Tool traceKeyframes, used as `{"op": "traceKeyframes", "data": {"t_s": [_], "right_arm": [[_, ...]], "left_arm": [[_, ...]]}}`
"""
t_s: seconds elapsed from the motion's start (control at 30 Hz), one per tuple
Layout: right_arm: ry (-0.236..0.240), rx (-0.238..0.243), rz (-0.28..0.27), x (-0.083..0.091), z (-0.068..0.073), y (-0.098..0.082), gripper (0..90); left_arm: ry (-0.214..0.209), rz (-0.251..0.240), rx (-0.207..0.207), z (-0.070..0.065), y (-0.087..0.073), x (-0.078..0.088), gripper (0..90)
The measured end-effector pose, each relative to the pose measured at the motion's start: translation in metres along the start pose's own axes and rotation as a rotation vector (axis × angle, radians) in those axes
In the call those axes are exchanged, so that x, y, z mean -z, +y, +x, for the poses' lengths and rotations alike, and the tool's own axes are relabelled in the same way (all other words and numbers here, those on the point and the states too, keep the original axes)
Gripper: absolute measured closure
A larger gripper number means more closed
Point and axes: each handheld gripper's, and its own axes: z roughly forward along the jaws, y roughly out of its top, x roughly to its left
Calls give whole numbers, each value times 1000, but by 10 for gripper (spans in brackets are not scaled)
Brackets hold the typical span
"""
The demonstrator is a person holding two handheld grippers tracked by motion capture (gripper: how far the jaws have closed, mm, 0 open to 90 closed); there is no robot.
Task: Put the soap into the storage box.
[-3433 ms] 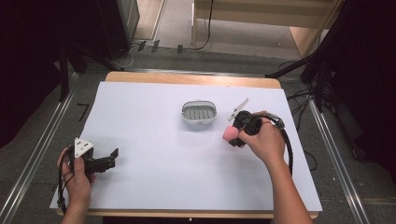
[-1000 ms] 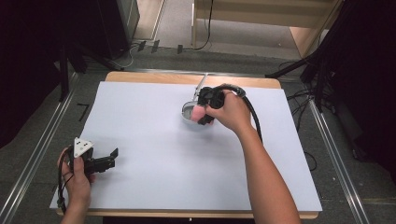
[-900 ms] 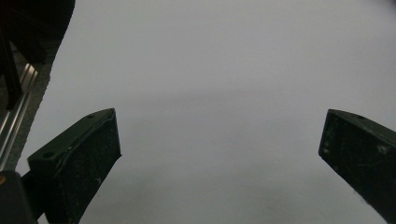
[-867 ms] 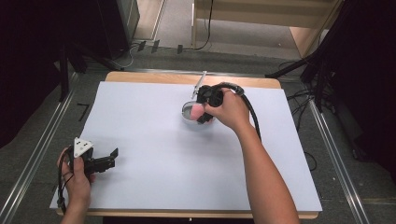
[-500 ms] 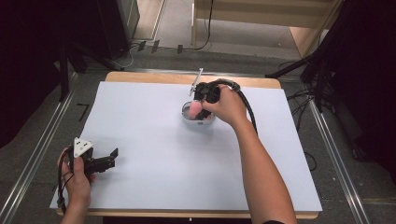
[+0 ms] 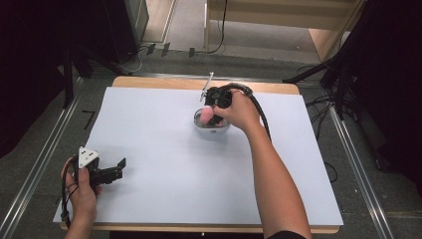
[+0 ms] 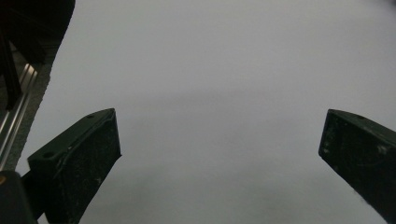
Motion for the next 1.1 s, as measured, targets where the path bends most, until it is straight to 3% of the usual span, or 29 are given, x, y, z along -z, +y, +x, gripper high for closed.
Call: {"op": "traceKeyframes", "data": {"t_s": [0.33, 0.43, 0.53, 0.63, 1.1], "right_arm": [[-4, -13, 5, -2, -2, -1, 378], [30, -36, -49, 3, -2, -2, 342], [-2, -36, -58, 9, -1, -2, 349], [-6, -48, -49, 12, 1, -5, 343], [-46, -126, -105, 13, 22, -30, 269]], "left_arm": [[-1, 0, 5, 0, 0, 0, 0], [-1, -1, 7, 0, 0, 0, 0], [-2, -1, 6, 0, 0, 0, 0], [-3, 0, 6, 0, 0, 0, 0], [1, 0, -1, 0, 0, 0, 0]]}}
